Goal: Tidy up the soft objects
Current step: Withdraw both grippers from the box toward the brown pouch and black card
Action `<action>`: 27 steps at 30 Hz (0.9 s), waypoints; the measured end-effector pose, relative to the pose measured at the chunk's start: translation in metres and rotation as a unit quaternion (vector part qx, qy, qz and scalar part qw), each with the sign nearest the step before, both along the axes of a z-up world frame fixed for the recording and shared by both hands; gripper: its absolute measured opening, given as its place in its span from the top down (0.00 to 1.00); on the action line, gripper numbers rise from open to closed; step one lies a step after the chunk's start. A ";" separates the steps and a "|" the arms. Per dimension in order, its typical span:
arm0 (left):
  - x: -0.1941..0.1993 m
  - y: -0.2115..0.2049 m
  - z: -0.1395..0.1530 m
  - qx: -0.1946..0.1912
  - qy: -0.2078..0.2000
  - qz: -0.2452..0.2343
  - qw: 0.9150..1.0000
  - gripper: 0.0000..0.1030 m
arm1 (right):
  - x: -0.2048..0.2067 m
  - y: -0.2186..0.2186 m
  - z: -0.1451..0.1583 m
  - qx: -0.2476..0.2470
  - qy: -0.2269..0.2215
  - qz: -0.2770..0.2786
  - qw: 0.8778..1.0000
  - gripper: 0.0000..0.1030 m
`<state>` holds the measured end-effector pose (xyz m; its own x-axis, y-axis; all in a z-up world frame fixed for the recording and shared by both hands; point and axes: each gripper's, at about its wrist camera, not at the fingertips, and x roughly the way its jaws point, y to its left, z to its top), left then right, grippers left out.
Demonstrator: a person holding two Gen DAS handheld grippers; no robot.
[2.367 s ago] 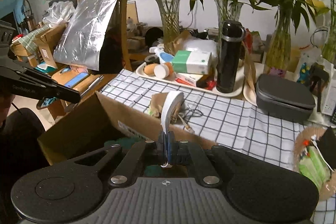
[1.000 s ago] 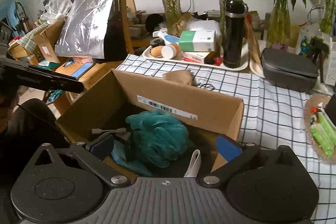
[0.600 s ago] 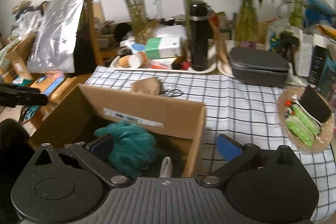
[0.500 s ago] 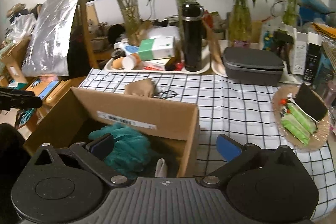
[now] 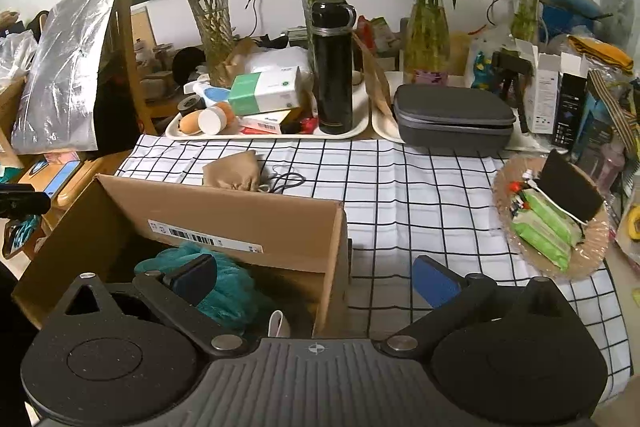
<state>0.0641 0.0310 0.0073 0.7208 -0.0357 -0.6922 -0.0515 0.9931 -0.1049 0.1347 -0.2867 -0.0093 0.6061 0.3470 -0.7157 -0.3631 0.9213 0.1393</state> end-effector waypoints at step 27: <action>0.022 0.030 0.000 -0.014 -0.055 0.020 0.998 0.20 | 0.025 -0.009 0.006 -0.003 -0.063 -0.021 0.998 0.00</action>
<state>0.0863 0.0609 0.0069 0.7935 -0.0239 -0.6081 -0.0778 0.9870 -0.1404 0.1597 -0.2954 -0.0032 0.7058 0.3152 -0.6344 -0.3383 0.9368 0.0890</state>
